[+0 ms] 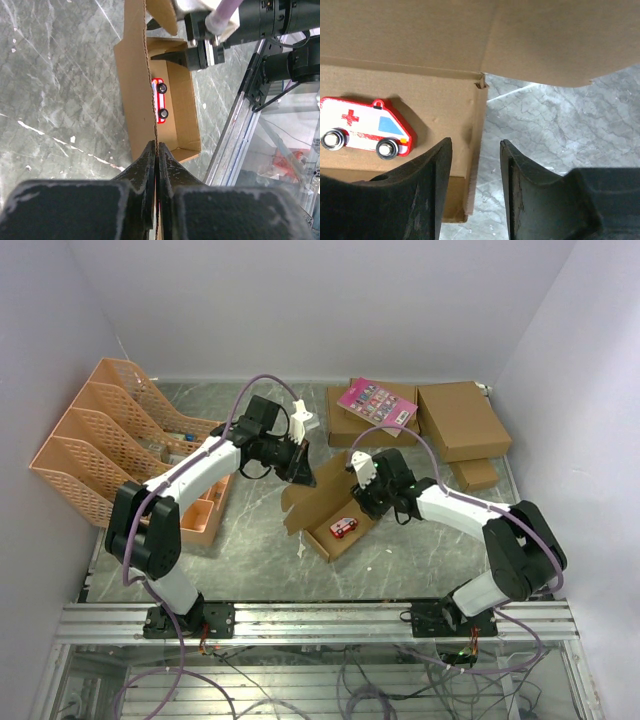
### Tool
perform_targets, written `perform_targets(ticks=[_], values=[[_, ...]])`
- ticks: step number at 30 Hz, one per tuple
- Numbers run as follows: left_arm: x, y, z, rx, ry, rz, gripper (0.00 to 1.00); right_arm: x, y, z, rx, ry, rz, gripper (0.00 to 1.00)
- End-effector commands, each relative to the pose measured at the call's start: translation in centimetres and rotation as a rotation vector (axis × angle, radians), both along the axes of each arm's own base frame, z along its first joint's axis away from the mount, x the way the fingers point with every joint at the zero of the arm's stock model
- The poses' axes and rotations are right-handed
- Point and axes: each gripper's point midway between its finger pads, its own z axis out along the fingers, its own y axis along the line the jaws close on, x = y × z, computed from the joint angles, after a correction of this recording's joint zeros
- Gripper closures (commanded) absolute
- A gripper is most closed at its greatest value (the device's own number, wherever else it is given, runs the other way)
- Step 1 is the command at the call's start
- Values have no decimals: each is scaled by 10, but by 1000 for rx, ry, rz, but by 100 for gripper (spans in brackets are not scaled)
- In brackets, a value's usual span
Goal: Fold the paper box
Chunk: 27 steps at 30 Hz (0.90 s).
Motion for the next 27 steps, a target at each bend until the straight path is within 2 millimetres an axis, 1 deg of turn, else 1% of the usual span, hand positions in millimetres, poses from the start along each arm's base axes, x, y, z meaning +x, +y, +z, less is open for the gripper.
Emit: perform_targets(ticks=[1,3,9,10,12,14,16,18,22,24,27], values=[[1,-5,9,-21,-13,-33,87,6,7,11,71,-4,9,58],[1,-5,9,-22,-16,-31,85,5,7,11,81,2,4,59],[1,-5,11,-25,-20,-20,70,4,7,13,140,27,-8,60],[0,-4,12,-25,-20,-18,68,2,10,14,157,38,0,60],[-2,-3,13,-26,-24,-13,64,5,5,15,187,56,-19,61],[-3,-2,15,-30,-29,-5,61,5,5,18,226,74,-23,61],[-5,0,18,-38,-36,11,54,3,5,23,271,93,-21,61],[-5,1,20,-43,-52,36,50,3,4,29,317,103,-19,60],[-1,7,25,-29,-86,88,48,0,5,38,387,117,11,57],[-1,8,25,-20,-89,92,49,-2,6,38,390,122,36,57],[-3,8,25,-21,-85,89,49,1,3,35,368,107,22,56]])
